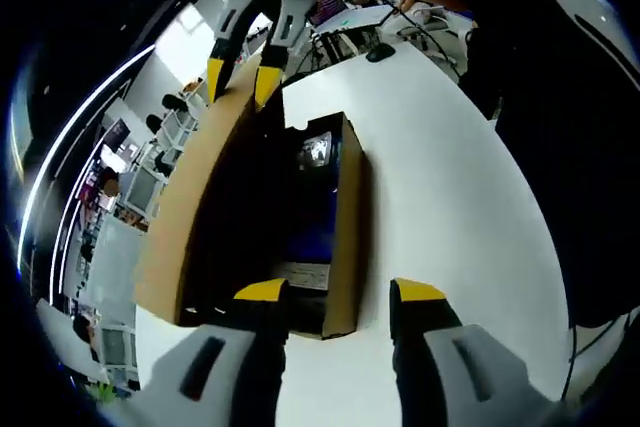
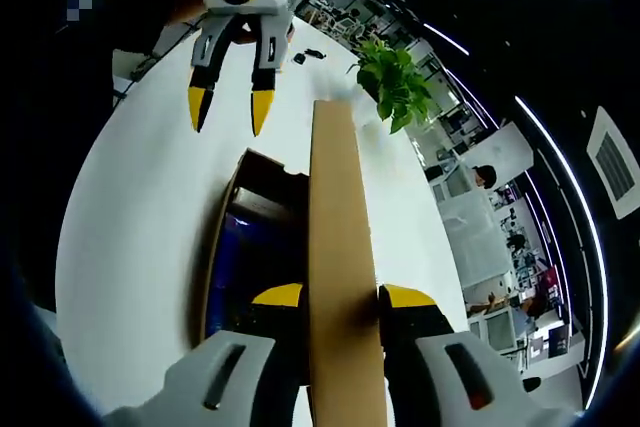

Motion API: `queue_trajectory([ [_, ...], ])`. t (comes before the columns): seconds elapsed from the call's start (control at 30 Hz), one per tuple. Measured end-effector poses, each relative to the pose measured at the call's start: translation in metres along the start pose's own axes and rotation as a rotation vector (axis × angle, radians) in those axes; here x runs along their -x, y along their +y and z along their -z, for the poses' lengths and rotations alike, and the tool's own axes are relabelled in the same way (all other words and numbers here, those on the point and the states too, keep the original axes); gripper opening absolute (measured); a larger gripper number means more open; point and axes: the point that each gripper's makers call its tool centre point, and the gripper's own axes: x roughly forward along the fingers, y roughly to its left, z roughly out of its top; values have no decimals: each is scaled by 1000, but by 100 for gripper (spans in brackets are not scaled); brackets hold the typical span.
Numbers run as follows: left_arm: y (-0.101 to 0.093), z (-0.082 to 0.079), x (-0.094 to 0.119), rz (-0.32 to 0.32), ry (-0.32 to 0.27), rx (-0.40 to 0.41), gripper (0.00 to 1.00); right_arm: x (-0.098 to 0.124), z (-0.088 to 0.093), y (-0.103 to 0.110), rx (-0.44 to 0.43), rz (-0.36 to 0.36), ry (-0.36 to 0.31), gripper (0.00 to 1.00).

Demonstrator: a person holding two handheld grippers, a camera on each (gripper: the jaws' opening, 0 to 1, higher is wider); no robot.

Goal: Operate the shoe box by opening the lid, removing the specified soft item, and placing it in the target area until the item is outside and the box remains undamaged.

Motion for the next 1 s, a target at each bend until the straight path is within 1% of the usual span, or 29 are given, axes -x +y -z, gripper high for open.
queue_trajectory([
  [0.07, 3, 6, -7, -3, 9, 11, 40, 0, 0, 0, -2, 0, -1, 28],
  [0.17, 11, 24, -21, -27, 64, 12, 40, 0, 0, 0, -6, -1, -2, 28],
  [0.33, 12, 39, -41, -13, 101, 12, 38, 0, 0, -1, -8, -1, 2, 28],
  [0.5, 14, 42, -49, 14, 78, 59, 38, 0, 0, 0, -5, -3, 5, 28],
  [0.63, 12, 47, -55, 33, 88, 69, 36, 0, 0, 0, -7, -3, 7, 28],
  [0.83, 8, 50, -65, 62, 103, 62, 34, 0, 0, 0, -6, -3, 10, 28],
  [0.93, 10, 53, -68, 61, 115, 55, 31, 0, 0, 1, -6, -3, 12, 28],
  [1.0, 11, 54, -69, 58, 125, 47, 32, 0, 0, 1, -7, -3, 13, 28],
])
